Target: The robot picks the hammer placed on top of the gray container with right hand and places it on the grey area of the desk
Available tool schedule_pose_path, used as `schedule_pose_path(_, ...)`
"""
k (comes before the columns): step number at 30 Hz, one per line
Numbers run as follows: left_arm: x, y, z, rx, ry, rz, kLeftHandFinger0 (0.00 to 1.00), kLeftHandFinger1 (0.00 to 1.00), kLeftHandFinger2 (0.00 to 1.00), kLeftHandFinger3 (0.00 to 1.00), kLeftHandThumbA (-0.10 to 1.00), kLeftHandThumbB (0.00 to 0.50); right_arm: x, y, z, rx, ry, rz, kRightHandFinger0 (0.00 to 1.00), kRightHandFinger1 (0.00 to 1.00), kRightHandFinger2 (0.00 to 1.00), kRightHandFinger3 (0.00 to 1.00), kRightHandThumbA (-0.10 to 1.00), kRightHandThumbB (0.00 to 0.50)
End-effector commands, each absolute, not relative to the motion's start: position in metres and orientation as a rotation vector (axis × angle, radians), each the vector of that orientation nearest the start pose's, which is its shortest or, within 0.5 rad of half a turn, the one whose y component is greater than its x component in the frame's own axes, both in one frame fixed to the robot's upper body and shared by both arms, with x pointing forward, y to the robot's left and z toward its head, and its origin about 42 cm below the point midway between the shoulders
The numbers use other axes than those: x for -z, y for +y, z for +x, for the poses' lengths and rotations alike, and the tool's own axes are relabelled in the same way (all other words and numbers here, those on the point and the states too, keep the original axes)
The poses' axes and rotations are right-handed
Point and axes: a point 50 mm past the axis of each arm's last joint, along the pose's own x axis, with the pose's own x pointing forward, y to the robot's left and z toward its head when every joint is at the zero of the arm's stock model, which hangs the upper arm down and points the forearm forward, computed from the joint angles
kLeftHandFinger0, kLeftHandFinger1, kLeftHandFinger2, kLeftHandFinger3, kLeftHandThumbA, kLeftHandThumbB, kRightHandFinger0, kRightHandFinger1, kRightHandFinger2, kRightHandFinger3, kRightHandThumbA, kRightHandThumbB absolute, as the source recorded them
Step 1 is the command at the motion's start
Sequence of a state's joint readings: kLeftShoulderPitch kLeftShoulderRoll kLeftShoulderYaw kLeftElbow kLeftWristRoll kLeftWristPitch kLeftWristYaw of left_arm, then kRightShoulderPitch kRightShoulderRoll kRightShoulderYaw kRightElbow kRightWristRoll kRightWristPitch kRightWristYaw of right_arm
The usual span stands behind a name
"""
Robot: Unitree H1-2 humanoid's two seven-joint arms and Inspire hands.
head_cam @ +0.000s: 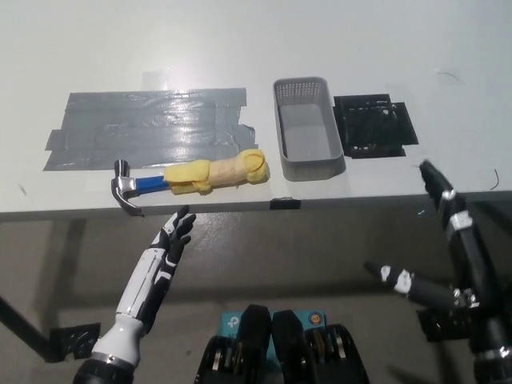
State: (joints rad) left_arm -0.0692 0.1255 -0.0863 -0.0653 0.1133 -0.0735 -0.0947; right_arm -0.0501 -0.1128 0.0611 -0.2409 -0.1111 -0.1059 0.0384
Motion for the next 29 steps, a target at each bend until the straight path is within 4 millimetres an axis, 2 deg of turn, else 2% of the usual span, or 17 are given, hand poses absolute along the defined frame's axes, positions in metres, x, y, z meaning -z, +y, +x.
schedule_pose_path(1,-0.142,0.222,0.292,0.165,-0.255,0.274,1.00,1.00,1.00,1.00,1.00,0.095,-0.155,-0.218,0.289,-0.111,-0.391,-0.124,1.00,1.00,1.00,1.00,1.00,0.223)
schedule_pose_path(4,-0.139,0.226,0.283,0.153,-0.244,0.279,1.00,1.00,1.00,1.00,1.00,0.107,-0.138,-0.218,0.286,-0.118,-0.362,-0.155,1.00,1.00,1.00,1.00,1.00,0.200)
schedule_pose_path(8,-0.138,0.227,0.285,0.135,-0.243,0.257,1.00,1.00,1.00,1.00,1.00,0.116,-0.134,-0.219,0.291,-0.133,-0.358,-0.155,1.00,1.00,1.00,1.00,0.99,0.199)
schedule_pose_path(13,-0.135,0.229,0.284,0.133,-0.240,0.251,1.00,1.00,1.00,1.00,1.00,0.093,-0.131,-0.220,0.288,-0.133,-0.346,-0.146,1.00,1.00,1.00,1.00,0.99,0.194)
schedule_pose_path(15,-0.133,0.231,0.279,0.132,-0.235,0.248,1.00,1.00,1.00,1.00,1.00,0.074,-0.129,-0.222,0.286,-0.133,-0.331,-0.133,1.00,1.00,1.00,1.00,0.99,0.206)
schedule_pose_path(21,-0.128,0.235,0.275,0.129,-0.226,0.232,1.00,1.00,1.00,1.00,1.00,0.069,-0.126,-0.223,0.281,-0.129,-0.318,-0.123,1.00,1.00,1.00,1.00,1.00,0.226)
schedule_pose_path(23,-0.127,0.235,0.276,0.125,-0.220,0.223,1.00,1.00,1.00,1.00,1.00,0.069,-0.128,-0.223,0.283,-0.141,-0.322,-0.139,1.00,1.00,1.00,1.00,0.99,0.202)
schedule_pose_path(29,-0.123,0.238,0.269,0.114,-0.205,0.224,1.00,1.00,1.00,1.00,1.00,0.062,-0.124,-0.218,0.279,-0.164,-0.305,-0.139,1.00,1.00,1.00,1.00,0.96,0.202)
